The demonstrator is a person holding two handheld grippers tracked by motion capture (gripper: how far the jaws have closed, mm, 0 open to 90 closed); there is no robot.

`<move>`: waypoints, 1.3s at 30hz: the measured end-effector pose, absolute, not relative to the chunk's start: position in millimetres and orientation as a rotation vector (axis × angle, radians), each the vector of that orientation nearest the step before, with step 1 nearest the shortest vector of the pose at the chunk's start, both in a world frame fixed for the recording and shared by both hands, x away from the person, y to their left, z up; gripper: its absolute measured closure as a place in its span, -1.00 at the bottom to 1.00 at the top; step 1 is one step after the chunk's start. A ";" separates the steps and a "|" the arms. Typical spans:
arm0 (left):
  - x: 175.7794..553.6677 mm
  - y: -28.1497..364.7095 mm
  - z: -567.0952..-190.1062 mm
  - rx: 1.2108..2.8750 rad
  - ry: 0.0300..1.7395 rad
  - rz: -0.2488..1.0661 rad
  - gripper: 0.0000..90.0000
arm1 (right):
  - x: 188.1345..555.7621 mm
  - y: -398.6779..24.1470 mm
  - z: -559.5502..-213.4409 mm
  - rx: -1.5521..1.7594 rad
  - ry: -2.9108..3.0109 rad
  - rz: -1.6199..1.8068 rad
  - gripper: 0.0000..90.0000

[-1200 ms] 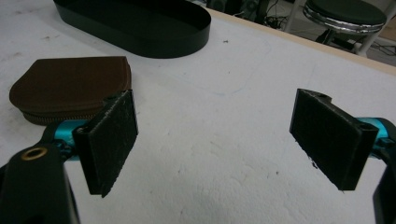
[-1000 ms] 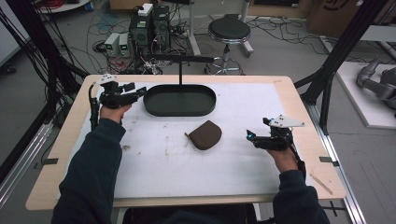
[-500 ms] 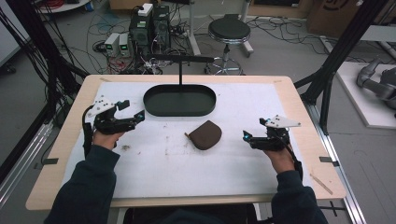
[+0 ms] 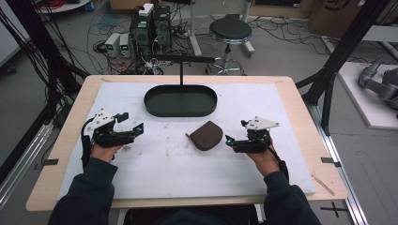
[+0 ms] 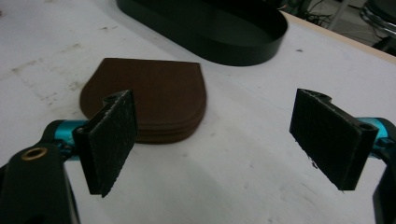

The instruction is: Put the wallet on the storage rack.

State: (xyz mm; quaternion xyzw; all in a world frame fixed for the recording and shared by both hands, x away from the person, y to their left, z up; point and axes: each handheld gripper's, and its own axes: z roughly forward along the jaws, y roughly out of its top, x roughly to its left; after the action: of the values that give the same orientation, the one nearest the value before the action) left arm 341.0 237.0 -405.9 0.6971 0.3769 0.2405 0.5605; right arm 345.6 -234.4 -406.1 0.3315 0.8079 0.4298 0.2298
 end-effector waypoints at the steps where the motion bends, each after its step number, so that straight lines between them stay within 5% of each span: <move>1: 340.1 237.4 -406.3 1.641 0.889 0.566 -0.57 | 344.9 -228.0 -406.5 0.894 2.235 1.183 -0.66; 15: 333.8 238.7 -414.2 1.650 0.914 0.565 -0.57 | 358.6 -137.3 -426.8 0.740 2.407 1.109 -0.63; 18: 333.7 240.8 -415.1 1.652 0.919 0.563 -0.57 | 359.1 -118.8 -437.3 0.648 2.431 0.976 -0.34; 19: 333.8 241.7 -415.6 1.649 0.922 0.565 -0.57 | 359.1 -118.8 -437.3 0.648 2.431 0.976 -0.34; 21: 333.5 243.8 -416.1 1.644 0.929 0.565 -0.57 | 356.4 -120.1 -435.3 0.597 2.403 0.911 -0.01; 29: 331.8 249.6 -416.3 1.631 0.951 0.570 -0.57 | 354.8 -140.2 -427.2 0.573 2.482 0.895 0.29; 39: 332.6 250.2 -416.6 1.627 0.958 0.570 -0.57 | 347.1 -194.3 -421.3 0.535 2.521 0.821 0.36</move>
State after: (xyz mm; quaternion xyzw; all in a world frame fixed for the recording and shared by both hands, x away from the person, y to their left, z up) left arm 332.6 250.2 -416.6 0.6880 0.4052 0.2408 0.5518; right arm 347.1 -194.3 -421.3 0.1931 0.9100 0.2963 0.2165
